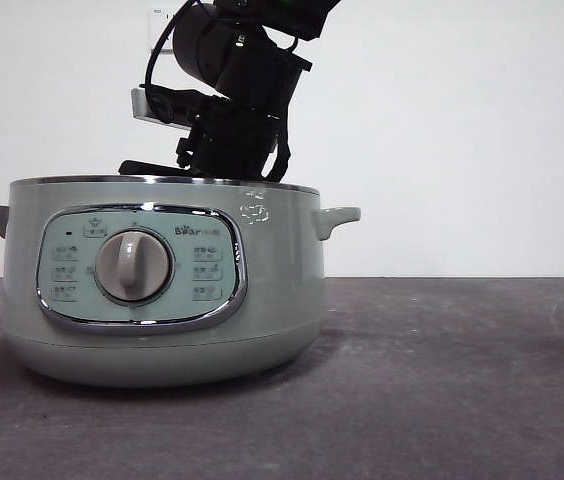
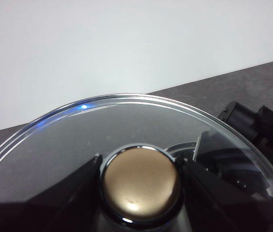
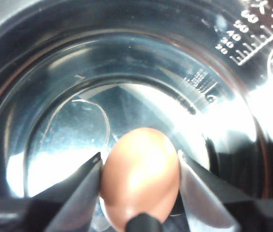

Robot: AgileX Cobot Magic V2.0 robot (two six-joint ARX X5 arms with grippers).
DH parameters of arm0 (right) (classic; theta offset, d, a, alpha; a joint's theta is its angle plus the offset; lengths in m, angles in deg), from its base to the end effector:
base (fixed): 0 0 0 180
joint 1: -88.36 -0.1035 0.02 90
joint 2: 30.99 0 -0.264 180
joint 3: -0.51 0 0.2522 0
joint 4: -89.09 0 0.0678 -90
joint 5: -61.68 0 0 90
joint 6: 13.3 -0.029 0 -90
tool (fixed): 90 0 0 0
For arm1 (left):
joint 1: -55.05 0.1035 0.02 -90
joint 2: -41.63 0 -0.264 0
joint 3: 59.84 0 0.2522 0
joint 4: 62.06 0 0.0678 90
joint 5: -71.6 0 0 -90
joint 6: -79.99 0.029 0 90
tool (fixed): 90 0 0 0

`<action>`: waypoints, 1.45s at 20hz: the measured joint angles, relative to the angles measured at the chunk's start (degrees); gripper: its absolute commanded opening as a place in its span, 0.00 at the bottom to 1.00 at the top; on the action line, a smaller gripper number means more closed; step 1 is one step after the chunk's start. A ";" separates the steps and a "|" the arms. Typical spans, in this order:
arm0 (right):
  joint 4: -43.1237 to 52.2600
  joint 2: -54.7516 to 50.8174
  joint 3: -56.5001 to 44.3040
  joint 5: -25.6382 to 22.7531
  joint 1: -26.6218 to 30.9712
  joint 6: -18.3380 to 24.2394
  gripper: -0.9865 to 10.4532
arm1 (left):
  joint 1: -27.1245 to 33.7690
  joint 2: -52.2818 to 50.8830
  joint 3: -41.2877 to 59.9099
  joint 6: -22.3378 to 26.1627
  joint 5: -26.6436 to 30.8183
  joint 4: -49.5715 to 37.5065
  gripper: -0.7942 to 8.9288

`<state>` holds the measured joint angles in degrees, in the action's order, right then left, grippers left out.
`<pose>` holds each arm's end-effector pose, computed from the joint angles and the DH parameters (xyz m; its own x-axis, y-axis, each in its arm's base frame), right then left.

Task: Pick up the egg,open the lid,put the egg in the pot,close the lid

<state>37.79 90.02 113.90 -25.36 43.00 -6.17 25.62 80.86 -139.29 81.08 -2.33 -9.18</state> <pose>0.3193 0.3255 0.2135 0.3255 0.4031 -0.8553 -0.7984 0.6018 -0.0202 0.0923 -0.0428 0.4123 0.9526 -0.2196 -0.2106 0.2405 0.9674 0.0792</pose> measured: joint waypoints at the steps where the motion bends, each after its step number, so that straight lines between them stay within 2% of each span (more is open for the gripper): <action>1: -0.22 0.00 0.00 0.02 0.00 0.02 0.43 | 0.00 0.07 0.00 0.00 0.02 0.50 0.07; 8: -1.16 -0.72 0.00 -0.17 -0.79 -0.85 0.44 | 0.00 0.22 0.00 0.00 0.00 1.77 0.07; 9: -2.58 -2.36 0.00 -1.29 -0.76 -1.42 0.44 | 0.00 0.37 0.00 0.00 0.00 1.77 0.07; 11: -5.42 -7.48 0.00 -7.17 -0.70 -1.84 0.44 | 0.00 1.11 0.00 0.00 -0.02 1.44 0.07; 14: -10.54 -16.13 0.00 -13.49 0.50 -2.03 0.44 | 0.00 3.85 0.00 0.00 -0.37 -1.90 0.07; 16: -12.96 -22.05 0.00 -16.66 1.84 -2.27 0.44 | 0.00 7.15 0.00 0.02 -3.48 -3.93 0.07; 22: -15.80 -34.18 0.02 -16.92 4.52 -5.27 0.44 | 0.00 20.02 0.00 0.00 -11.76 -11.69 0.07; 29: -21.14 -40.26 0.02 -16.92 4.57 -6.08 0.44 | -0.02 31.78 0.00 -1.90 -14.58 -18.32 0.07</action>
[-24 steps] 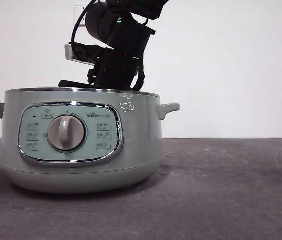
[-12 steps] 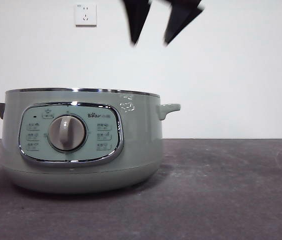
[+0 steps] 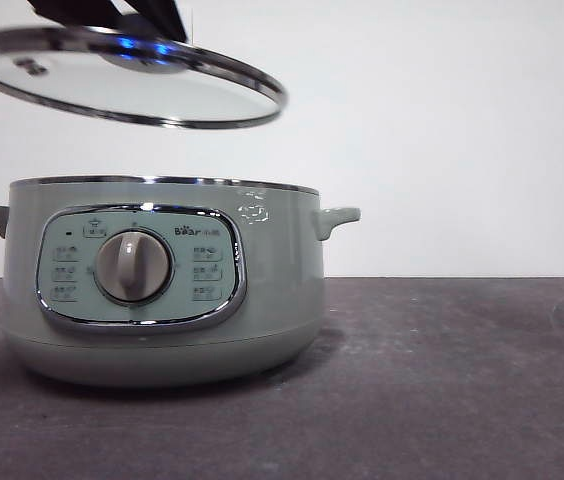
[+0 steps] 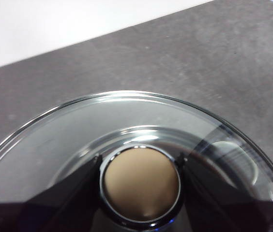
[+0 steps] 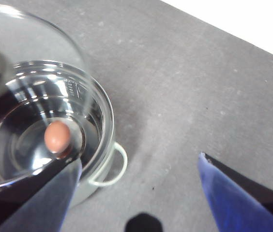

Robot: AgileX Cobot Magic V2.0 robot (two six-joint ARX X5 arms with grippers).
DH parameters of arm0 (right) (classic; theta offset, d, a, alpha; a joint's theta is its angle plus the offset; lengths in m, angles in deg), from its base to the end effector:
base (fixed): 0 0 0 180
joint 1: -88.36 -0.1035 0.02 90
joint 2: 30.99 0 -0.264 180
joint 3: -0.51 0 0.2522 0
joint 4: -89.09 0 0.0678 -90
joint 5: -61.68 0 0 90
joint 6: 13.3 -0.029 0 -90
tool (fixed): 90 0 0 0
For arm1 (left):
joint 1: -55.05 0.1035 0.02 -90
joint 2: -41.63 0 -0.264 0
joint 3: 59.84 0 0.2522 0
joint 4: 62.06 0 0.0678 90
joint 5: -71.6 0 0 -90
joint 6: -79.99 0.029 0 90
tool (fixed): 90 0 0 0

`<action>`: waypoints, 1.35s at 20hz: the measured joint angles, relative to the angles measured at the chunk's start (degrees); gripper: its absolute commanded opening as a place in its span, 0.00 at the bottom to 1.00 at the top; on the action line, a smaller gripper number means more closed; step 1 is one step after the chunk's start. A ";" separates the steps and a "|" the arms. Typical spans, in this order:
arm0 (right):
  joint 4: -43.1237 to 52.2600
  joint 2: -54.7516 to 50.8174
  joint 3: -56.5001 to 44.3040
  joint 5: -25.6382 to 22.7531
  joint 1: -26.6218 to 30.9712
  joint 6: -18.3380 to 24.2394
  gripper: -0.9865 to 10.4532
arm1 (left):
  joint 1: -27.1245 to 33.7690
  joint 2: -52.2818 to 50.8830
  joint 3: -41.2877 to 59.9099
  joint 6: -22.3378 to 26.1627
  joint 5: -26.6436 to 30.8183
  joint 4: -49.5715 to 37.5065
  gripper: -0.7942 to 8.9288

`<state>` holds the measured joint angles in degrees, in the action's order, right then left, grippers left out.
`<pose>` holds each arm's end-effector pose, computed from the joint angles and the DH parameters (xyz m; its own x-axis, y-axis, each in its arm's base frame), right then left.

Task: Pick up the egg,open the lid,put the egg in the pot,close the lid

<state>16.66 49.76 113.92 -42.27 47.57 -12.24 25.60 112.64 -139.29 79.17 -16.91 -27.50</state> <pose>0.2042 0.1669 0.4388 0.7223 0.3048 -0.6208 -0.5026 0.8480 -0.1684 0.2359 -0.1323 0.3475 0.7944 -0.4187 -0.4401 0.4656 0.8850 -0.0014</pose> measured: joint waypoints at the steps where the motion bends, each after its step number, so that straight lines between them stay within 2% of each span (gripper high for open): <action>1: -0.66 -0.70 0.00 0.00 0.00 -0.02 0.44 | -0.11 1.18 0.00 -0.72 -0.28 -1.11 0.07; 8: -2.93 -5.16 0.00 0.00 0.00 -0.44 0.44 | -2.95 6.95 0.00 -3.34 0.04 -2.71 0.07; 13: -3.50 -7.76 0.00 -0.13 0.00 -0.46 0.44 | -4.46 9.94 0.00 -3.50 3.93 -2.86 0.07; 16: -3.63 -8.94 0.00 -2.60 0.00 -0.48 0.44 | -4.37 10.21 0.00 -3.74 4.24 -2.54 0.07; 27: -3.89 -9.70 0.00 -2.75 0.00 -0.48 0.44 | -4.37 10.08 0.37 -5.68 4.24 0.13 0.07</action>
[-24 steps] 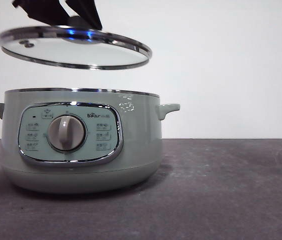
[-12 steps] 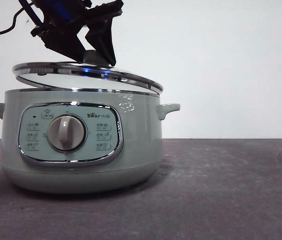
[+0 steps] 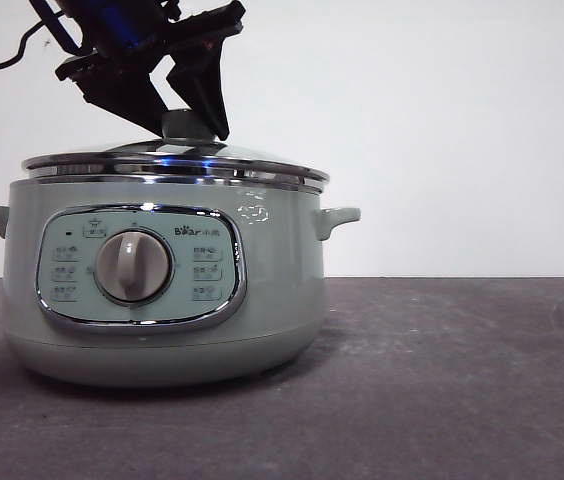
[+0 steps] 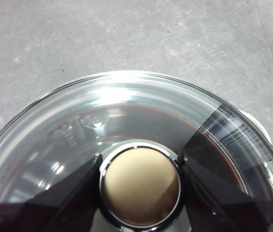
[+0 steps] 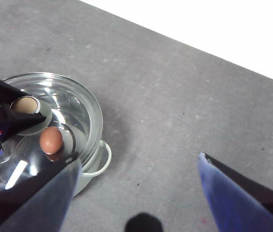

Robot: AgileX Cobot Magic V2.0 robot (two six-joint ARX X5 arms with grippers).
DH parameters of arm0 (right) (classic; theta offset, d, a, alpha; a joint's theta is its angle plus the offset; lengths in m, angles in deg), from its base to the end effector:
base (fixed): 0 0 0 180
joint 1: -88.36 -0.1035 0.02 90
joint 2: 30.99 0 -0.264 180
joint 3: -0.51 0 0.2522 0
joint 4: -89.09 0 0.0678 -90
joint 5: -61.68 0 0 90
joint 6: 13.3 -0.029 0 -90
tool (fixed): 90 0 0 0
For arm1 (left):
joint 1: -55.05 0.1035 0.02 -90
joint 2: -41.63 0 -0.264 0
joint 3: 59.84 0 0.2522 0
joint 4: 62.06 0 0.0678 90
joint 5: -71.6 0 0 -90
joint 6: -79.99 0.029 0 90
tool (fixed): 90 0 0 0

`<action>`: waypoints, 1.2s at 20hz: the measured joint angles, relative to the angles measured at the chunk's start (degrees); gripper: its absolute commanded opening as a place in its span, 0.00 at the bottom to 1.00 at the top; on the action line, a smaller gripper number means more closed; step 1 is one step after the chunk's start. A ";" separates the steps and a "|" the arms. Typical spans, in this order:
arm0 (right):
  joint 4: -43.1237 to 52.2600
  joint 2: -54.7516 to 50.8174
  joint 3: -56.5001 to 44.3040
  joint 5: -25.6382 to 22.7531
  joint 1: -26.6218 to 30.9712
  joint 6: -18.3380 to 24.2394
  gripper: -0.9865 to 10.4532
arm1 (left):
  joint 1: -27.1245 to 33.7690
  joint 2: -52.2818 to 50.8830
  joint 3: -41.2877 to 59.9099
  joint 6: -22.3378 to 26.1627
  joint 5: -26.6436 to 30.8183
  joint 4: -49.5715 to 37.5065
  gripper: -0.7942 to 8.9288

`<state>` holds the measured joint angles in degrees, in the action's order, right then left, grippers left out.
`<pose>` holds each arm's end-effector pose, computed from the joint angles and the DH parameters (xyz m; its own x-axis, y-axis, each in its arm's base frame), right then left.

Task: Pick up the egg,open the lid,put the egg in the pot,close the lid

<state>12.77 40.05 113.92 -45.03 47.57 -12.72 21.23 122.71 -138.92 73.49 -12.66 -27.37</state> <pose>0.1567 0.1242 0.4698 0.7894 0.3013 -0.5349 -0.4494 0.8772 -0.1690 0.2580 -0.1694 0.2978 0.7185 -0.3610 -0.5945 0.4278 0.9033 -0.0314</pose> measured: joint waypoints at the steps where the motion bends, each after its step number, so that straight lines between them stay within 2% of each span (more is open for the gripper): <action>1: 0.00 0.00 0.00 0.00 0.00 0.00 0.44 | 0.00 -0.04 0.02 -0.17 0.61 0.00 0.07; 17: 0.00 -0.04 0.00 0.00 0.00 0.00 0.44 | 0.00 -0.20 0.11 -1.22 2.54 2.64 0.09; 18: 0.00 -0.04 0.00 0.00 0.00 0.00 0.44 | 0.00 -0.20 0.11 -1.22 2.51 2.64 0.18; 20: 0.00 -0.04 0.00 0.02 0.00 0.00 0.44 | 0.00 -0.20 0.11 -1.22 2.54 2.60 0.47; 21: 0.00 -0.04 0.00 0.00 0.00 0.00 0.44 | 0.02 -0.20 0.11 -1.22 2.54 2.51 0.54; 24: 0.00 -0.04 0.00 0.02 0.00 -0.22 0.44 | 0.00 -0.20 0.20 -0.55 2.93 0.24 0.54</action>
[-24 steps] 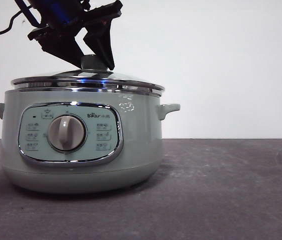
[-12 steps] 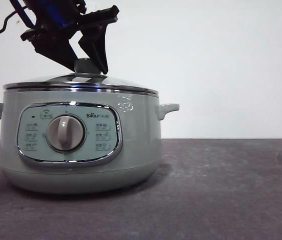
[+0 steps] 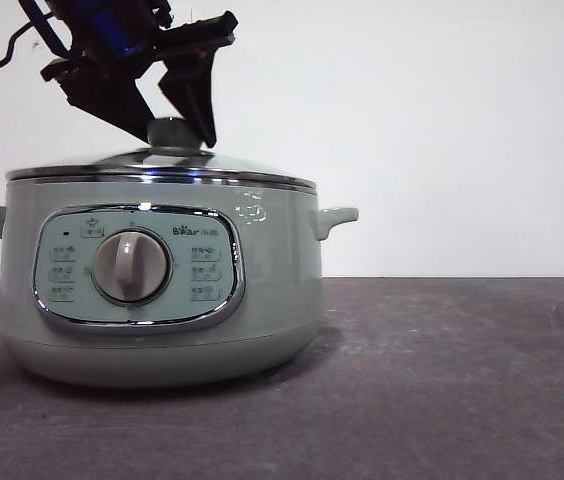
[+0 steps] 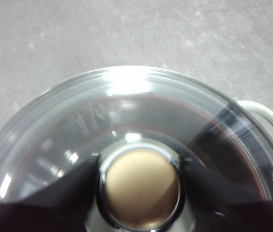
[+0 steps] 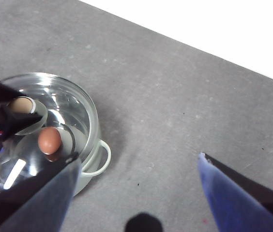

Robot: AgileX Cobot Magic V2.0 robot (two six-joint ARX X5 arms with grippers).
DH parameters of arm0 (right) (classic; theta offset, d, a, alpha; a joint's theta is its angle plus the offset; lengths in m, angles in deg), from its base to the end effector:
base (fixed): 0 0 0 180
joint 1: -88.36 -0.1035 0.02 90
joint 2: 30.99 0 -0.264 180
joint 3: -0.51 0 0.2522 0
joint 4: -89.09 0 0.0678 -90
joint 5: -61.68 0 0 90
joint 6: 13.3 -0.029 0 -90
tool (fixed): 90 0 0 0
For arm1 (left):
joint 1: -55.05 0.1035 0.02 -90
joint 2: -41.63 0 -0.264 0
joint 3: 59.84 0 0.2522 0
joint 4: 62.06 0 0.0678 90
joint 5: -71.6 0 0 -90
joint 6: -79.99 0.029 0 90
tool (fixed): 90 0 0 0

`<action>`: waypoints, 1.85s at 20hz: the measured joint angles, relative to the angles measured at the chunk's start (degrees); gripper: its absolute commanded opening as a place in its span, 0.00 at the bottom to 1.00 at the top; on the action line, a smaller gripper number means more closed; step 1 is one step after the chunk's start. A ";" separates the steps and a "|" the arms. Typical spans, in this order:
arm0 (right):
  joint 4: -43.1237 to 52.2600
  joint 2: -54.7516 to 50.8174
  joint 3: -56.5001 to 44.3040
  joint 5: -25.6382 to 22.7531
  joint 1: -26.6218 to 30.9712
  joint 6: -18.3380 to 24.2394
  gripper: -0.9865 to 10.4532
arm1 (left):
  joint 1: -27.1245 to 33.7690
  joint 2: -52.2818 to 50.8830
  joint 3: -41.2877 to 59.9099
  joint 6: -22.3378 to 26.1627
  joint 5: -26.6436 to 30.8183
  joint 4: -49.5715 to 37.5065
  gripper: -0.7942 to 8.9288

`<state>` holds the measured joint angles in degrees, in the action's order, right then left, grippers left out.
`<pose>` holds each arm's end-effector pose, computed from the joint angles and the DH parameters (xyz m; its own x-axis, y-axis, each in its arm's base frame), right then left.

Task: Pick up the egg,open the lid,put the egg in the pot,close the lid

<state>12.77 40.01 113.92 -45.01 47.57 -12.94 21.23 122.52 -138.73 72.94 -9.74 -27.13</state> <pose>0.1565 0.1241 0.4699 0.7895 0.3019 -0.5344 -0.4480 0.8786 -0.1654 0.2578 -0.1674 0.2974 0.7403 -0.3148 -0.5940 0.3856 0.9226 -0.0083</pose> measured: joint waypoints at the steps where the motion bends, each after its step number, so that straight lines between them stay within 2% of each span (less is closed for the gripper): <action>1: 0.00 0.00 0.00 -0.02 0.00 -0.13 0.44 | 0.02 -0.11 -0.02 0.20 0.04 -1.22 0.54; 5: 0.00 0.00 0.00 0.15 0.00 -0.17 0.44 | 0.00 -1.75 -0.02 0.59 0.11 -1.27 0.54; 8: -1.38 0.00 0.00 0.22 0.00 -0.70 0.44 | 0.00 -6.67 -0.02 0.59 -0.20 1.14 0.53; 10: -2.99 -0.02 -0.17 2.45 0.00 -1.73 0.44 | 0.00 -11.30 -0.02 0.59 -1.66 3.85 0.53; 12: -2.34 -0.55 -1.92 4.42 0.00 -2.49 0.32 | -0.02 -16.24 -0.02 0.59 -2.89 6.75 0.50; 14: -1.51 -1.16 -4.72 4.55 0.00 -2.73 0.22 | -0.50 -21.14 -0.02 0.59 -2.86 9.16 0.36; 17: 3.80 -3.28 -12.04 4.50 0.00 -2.75 0.10 | -0.92 -26.84 -0.04 2.25 -1.99 13.75 0.06; 21: 16.11 -9.62 -25.44 4.52 0.00 -2.75 0.08 | -0.92 -29.29 0.22 4.02 5.86 20.04 0.07; 25: 28.92 -16.87 -38.69 4.50 0.00 -2.75 0.08 | -1.46 -35.58 7.98 4.11 6.19 14.21 0.07; 27: 32.41 -20.00 -44.19 4.50 0.00 -2.75 0.08 | -2.19 -38.95 13.29 4.02 6.19 11.04 0.07; 30: 32.68 -23.37 -49.09 4.50 0.00 -2.75 0.08 | -3.43 -43.12 20.46 3.89 5.90 6.99 0.07; 37: 30.62 -23.50 -49.22 4.55 0.00 -2.75 0.09 | -3.96 -42.47 21.38 1.81 6.21 12.35 0.08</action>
<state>43.39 16.51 64.70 -40.46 47.57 -15.70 17.27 80.05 -117.35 74.76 -3.53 -14.78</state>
